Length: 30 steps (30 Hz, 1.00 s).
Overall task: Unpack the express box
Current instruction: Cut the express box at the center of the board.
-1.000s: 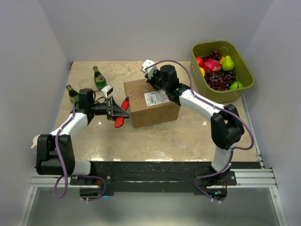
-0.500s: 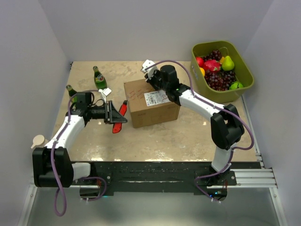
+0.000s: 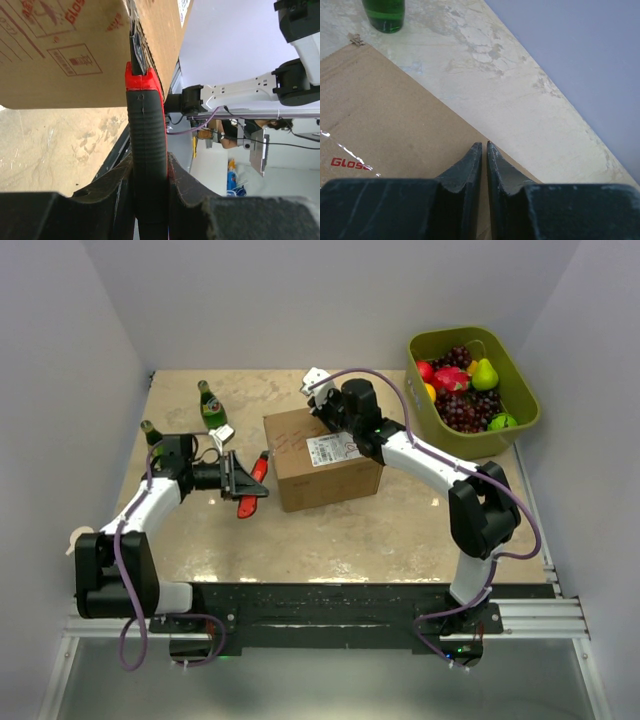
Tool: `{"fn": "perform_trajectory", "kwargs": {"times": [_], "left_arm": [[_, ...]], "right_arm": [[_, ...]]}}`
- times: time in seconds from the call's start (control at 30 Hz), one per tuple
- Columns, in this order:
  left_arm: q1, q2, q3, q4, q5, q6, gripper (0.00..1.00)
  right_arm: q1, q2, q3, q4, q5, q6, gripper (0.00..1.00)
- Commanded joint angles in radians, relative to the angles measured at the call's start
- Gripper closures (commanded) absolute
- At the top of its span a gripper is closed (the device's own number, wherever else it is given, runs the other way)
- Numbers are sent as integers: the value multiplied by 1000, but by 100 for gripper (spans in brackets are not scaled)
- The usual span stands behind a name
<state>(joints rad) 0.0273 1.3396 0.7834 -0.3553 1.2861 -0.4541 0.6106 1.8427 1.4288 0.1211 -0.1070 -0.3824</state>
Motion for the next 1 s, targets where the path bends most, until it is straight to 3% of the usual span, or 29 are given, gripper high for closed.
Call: {"fn": "perform_trajectory", "kwargs": {"times": [0.0, 0.4, 0.97], "left_arm": [[20, 36, 54, 70, 58, -38, 100], [28, 187, 214, -19, 56, 32, 100], [45, 207, 183, 21, 71, -8, 100]], "right_arm": [[23, 24, -54, -176, -65, 23, 84], [25, 29, -67, -173, -62, 19, 83], [26, 43, -61, -172, -56, 16, 83]]}}
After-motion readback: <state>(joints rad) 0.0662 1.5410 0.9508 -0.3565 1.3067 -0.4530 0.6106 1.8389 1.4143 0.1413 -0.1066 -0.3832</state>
